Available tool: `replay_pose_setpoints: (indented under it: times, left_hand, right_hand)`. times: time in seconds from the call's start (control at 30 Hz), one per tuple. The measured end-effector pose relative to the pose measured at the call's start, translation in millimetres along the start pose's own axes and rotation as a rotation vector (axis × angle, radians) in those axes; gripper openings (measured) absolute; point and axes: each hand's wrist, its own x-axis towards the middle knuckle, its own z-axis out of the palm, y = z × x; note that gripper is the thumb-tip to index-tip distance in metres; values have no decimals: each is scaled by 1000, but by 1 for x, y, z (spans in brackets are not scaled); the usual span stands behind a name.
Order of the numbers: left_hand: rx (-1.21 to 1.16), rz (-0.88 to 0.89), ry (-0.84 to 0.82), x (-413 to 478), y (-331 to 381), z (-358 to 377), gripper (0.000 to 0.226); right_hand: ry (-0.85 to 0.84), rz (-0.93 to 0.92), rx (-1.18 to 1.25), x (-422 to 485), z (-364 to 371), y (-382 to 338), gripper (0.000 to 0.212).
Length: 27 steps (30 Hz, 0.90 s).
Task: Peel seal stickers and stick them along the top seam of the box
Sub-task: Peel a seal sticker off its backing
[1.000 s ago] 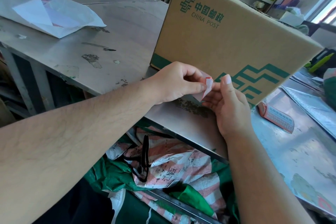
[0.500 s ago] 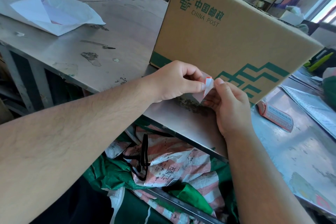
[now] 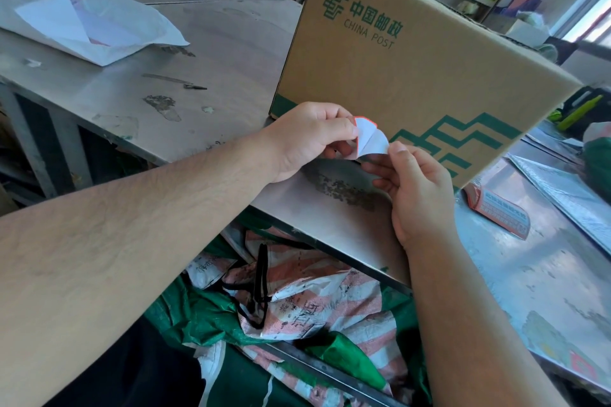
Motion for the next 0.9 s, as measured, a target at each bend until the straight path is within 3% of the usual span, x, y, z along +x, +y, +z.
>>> replay_pose_setpoints:
  times: [0.1, 0.23, 0.53, 0.73, 0.9]
  left_hand:
    - [82, -2, -24, 0, 0, 3, 14]
    - [214, 8, -45, 0, -2, 5, 31]
    - [330, 77, 4, -1, -6, 3, 18]
    - [14, -20, 176, 8, -7, -3, 26]
    - [-48, -43, 256, 11, -8, -5, 15]
  right_hand:
    - [-28, -35, -45, -1, -2, 0, 28]
    - [-52, -60, -72, -2, -2, 0, 30]
    - [-30, -36, -48, 2, -3, 3, 30]
    - [77, 29, 41, 4, -3, 4, 30]
    - [42, 34, 45, 3, -2, 3, 30]
